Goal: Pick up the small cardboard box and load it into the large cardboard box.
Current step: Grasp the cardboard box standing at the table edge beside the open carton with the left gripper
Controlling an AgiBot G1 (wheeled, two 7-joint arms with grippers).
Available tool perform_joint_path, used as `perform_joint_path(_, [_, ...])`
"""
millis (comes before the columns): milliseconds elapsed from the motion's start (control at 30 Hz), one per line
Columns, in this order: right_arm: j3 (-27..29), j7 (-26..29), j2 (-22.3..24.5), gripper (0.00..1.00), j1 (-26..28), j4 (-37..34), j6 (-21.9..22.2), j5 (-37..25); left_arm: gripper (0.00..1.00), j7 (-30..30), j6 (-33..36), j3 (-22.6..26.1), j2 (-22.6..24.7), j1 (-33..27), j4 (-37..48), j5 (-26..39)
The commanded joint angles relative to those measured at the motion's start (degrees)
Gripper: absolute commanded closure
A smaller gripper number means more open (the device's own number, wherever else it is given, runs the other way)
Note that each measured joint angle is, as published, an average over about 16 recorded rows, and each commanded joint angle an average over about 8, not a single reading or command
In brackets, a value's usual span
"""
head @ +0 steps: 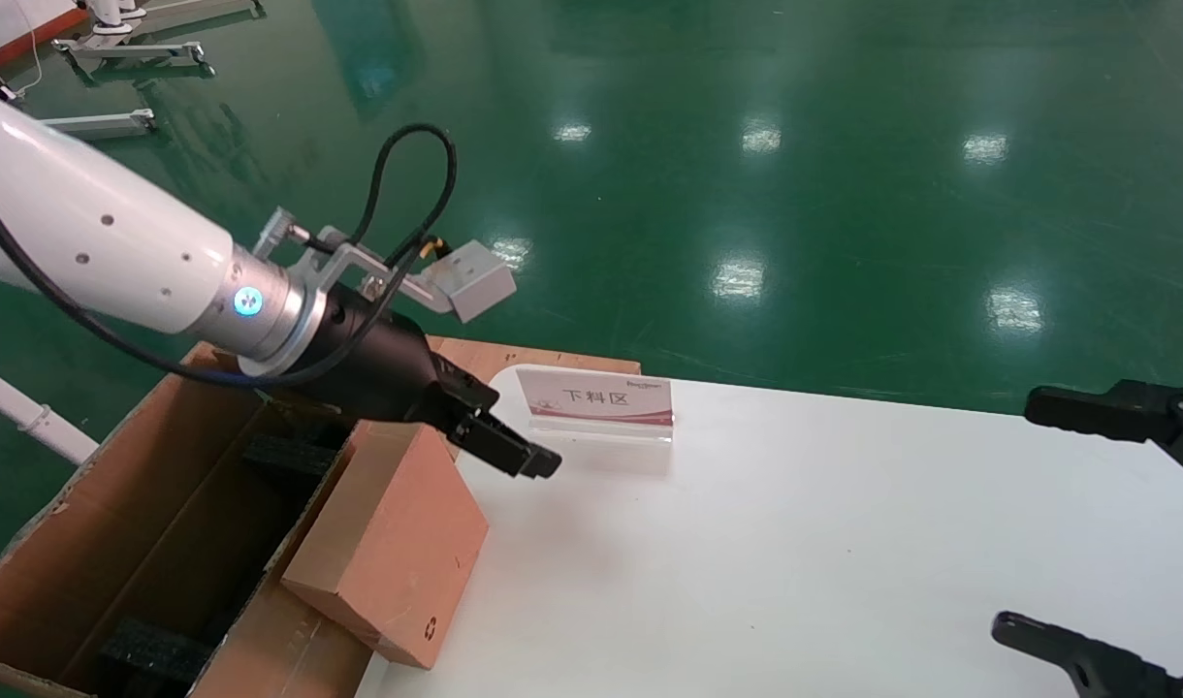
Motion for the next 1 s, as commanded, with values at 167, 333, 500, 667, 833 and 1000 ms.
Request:
perform_joint_path(167, [-0.03,-0.01,0.01,0.0,0.01,0.0,0.01,0.02,0.0,-3.15,0.31,4.77,-0.14,-4.24,-0.03,-0.56])
perform_joint_path(333, [-0.05,-0.02,0.02,0.0,0.01,0.0,0.02,0.03,0.0,-3.6,0.61,9.39,-1.4,-8.09,0.0,-2.85])
perform_joint_path(500, [-0.07,-0.03,0.03,0.0,0.01,0.0,0.03,0.05,0.0,-4.38,0.71,15.23,-1.24,-12.65,-0.05,-2.29])
perform_joint_path(667, [-0.09,-0.04,0.04,0.0,0.02,0.0,0.04,0.06,0.0,-6.51,0.85,21.75,-0.73,-17.12,-0.05,-1.72])
perform_joint_path(833, [-0.11,-0.05,0.04,0.0,0.02,0.0,0.05,0.07,0.0,-9.71,0.96,28.56,-0.66,-21.71,-0.06,-1.93])
perform_joint_path(1000, [-0.13,-0.06,0.05,0.0,0.03,0.0,0.06,0.09,0.0,-13.32,0.94,35.59,0.25,-26.19,-0.06,-2.48])
